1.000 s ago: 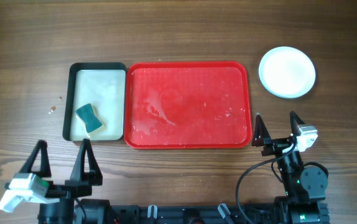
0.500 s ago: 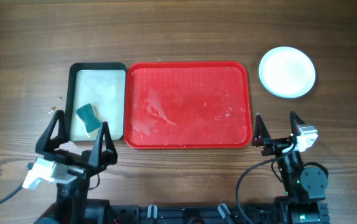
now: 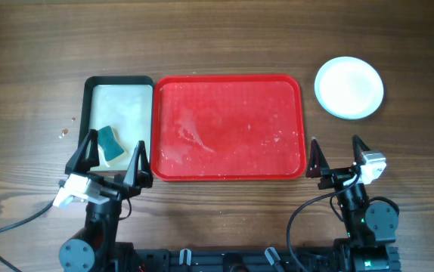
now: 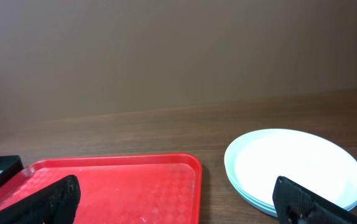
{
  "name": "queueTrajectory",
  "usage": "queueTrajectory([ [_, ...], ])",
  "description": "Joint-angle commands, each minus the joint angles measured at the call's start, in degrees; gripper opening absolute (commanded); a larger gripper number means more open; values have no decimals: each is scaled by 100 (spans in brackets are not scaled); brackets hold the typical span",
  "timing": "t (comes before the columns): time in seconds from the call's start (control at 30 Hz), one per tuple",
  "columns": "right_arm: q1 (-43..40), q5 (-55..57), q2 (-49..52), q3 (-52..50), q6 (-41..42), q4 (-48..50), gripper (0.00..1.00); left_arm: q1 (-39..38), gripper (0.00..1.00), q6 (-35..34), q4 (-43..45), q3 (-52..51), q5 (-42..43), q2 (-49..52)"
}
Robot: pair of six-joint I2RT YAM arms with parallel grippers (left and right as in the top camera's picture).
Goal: Clean dirty plates on tray and stack at the side
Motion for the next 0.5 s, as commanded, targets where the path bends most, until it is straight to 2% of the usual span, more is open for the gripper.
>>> queueTrajectory([
  [0.0,-33,-90,-35,-7,42,24,100,-26,100,92,35,-245,68,-57],
  [0.33,-33,-90,-35,-7,44,24,100,-20,100,96,-79,-575,68,-57],
  [0.47,-33,-90,-35,-7,44,24,100,79,100,94,-516,-575,70,-57],
])
